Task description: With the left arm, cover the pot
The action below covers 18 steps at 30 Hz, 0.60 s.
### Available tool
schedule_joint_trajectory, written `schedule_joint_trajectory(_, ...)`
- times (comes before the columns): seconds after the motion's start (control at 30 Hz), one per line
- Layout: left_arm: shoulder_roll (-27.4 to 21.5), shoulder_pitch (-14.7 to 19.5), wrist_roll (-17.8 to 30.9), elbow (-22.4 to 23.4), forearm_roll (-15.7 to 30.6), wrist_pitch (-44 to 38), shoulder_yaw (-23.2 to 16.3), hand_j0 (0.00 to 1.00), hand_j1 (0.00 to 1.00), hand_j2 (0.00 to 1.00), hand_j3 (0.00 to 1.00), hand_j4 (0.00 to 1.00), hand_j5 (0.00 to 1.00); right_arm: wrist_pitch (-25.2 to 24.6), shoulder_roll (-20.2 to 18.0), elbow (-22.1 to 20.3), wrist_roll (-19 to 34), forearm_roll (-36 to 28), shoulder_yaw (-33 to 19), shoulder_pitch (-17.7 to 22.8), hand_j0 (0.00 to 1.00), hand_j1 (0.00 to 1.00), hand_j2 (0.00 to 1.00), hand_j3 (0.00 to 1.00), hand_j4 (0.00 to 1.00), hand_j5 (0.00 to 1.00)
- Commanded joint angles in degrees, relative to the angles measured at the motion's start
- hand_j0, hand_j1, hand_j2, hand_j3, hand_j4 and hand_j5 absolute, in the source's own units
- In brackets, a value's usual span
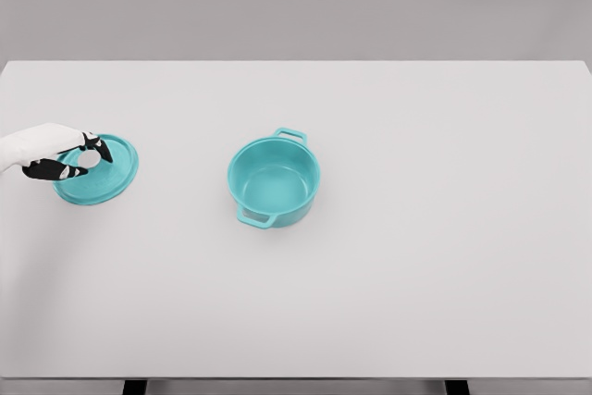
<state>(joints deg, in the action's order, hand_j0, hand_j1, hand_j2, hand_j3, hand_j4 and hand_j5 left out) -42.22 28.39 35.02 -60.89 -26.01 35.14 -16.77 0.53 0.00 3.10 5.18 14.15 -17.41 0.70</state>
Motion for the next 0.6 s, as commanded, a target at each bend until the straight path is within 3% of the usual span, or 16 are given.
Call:
schedule_joint_trajectory(0.0,-0.1,0.0,0.0,0.0,0.3,-0.1,0.2,0.52,0.52,0.52,0.52,0.52,0.52,0.0,0.0,0.0,0.0,0.0,0.0,0.0,1.00,1.00,1.00,1.00,1.00,1.00)
schedule_joint_trajectory(0.3,-0.4,0.1,0.0,-0.8,1.0,-0.1,0.5,0.49,0.49,0.49,0.49,0.49,0.49,0.0,0.0,0.0,0.0,0.0,0.0,0.0,1.00,1.00,1.00,1.00,1.00,1.00)
schedule_joint_trajectory(0.57,-1.0,0.2,0.0,-7.0,1.1,-0.1,0.4,0.49,0.49,0.49,0.49,0.49,0.49,0.0,0.0,0.0,0.0,0.0,0.0,0.0,1.00,1.00,1.00,1.00,1.00,1.00)
